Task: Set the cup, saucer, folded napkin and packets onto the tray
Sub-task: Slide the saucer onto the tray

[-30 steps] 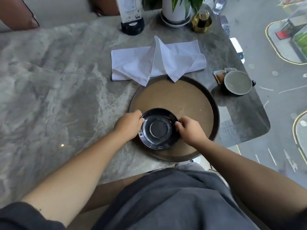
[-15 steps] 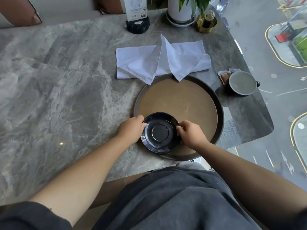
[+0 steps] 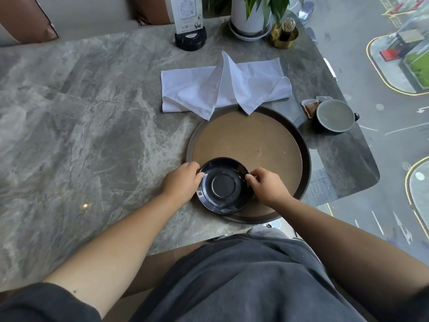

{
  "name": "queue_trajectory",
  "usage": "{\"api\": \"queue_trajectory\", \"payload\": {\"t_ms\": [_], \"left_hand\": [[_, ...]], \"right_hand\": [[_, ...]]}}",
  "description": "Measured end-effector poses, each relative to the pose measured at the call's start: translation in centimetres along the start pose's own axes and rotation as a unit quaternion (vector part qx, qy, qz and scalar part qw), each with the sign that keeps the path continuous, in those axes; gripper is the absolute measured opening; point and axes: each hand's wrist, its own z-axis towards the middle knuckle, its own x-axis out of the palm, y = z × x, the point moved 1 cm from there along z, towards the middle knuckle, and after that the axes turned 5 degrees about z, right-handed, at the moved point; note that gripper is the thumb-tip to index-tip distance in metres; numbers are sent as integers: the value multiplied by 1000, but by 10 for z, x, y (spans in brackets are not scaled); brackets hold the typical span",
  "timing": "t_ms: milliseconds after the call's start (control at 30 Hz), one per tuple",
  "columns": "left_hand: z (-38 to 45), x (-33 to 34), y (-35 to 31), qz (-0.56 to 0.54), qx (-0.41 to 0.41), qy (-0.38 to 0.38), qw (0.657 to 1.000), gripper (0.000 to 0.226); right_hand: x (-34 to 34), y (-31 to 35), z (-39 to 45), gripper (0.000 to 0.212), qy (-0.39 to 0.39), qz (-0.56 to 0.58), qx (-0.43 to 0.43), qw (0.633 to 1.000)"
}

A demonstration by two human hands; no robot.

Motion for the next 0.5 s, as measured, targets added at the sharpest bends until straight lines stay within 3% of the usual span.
{"api": "queue_trajectory", "payload": {"t_ms": [133, 333, 500], "left_hand": [[-1, -15, -3, -14, 9, -60, 998, 26], [17, -37, -44, 6, 125, -113, 986, 20], [31, -36, -90, 46, 199, -123, 971, 31]], "right_hand": [[-19, 1, -2, 35, -49, -18, -4, 999], [-54, 16, -4, 30, -139, -88, -95, 982], [-79, 14, -12, 32, -188, -164, -155, 956]]}}
